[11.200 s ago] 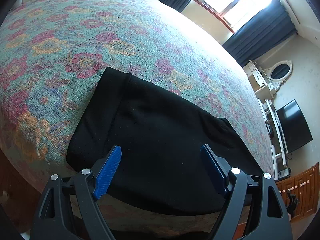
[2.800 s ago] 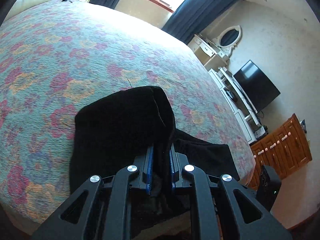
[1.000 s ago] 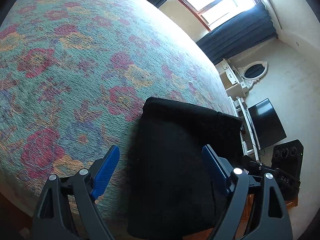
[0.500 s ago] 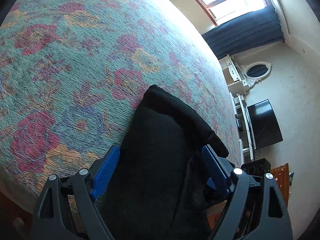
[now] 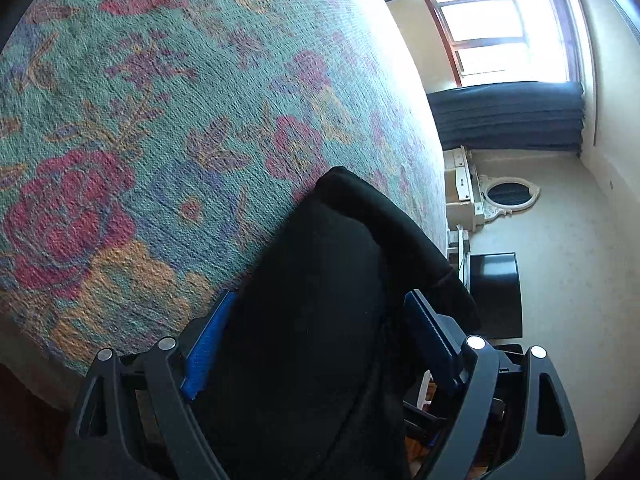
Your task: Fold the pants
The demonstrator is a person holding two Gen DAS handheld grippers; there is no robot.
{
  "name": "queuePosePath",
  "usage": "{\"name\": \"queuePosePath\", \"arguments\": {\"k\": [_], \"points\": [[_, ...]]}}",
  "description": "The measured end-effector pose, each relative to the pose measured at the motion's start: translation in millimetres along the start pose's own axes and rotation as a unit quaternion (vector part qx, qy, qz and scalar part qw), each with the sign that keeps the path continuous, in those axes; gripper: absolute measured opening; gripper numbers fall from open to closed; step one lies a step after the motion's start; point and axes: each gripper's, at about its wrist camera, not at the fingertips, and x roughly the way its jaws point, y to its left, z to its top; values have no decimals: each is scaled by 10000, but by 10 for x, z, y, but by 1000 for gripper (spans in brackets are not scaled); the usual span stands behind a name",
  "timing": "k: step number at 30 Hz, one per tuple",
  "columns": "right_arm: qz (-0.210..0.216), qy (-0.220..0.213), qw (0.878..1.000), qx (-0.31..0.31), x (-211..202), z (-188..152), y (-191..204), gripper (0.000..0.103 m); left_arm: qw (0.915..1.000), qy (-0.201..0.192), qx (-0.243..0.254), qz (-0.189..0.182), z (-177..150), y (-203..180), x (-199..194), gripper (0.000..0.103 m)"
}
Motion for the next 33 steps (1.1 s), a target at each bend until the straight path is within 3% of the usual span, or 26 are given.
{"name": "queuePosePath", "arguments": {"k": [5,9,10,11,12,13,16,21,22,28,33], "points": [[-146,-217,9993,279,88,-59,-48,84,9964,-241,-613,-530,-79,148,-91,83],[-285,-159,9993,191,194,-98,25,84,9975,-304,-334,-536,-148,21,-105,83],[-346,-161,9992,144,221,-106,48,81,9977,-299,-247,-557,-165,-18,-105,83],[-441,-184,9988,47,229,-110,69,58,9976,-303,-203,-581,-181,-46,-104,83],[-487,-157,9986,-96,241,-108,94,45,9977,-315,-180,-572,-189,-70,-99,83],[-397,-90,9990,-204,258,-97,122,37,9980,-333,-143,-519,-187,-95,-88,83],[-409,-245,9976,-504,133,-97,273,32,9979,-323,-117,-544,-151,-130,-75,83],[-397,-551,9937,-897,-375,-16,462,21,9971,-140,50,-747,-104,-230,-21,85],[-423,-615,9922,-994,-517,3,483,15,9970,-52,55,-775,-114,-241,14,85],[-804,-1134,9827,-1226,-1482,116,448,15,9953,466,212,-824,-239,-342,267,85],[-1140,-1610,9761,-907,-2296,87,41,15,9905,906,663,-801,-425,-507,463,85]]}}
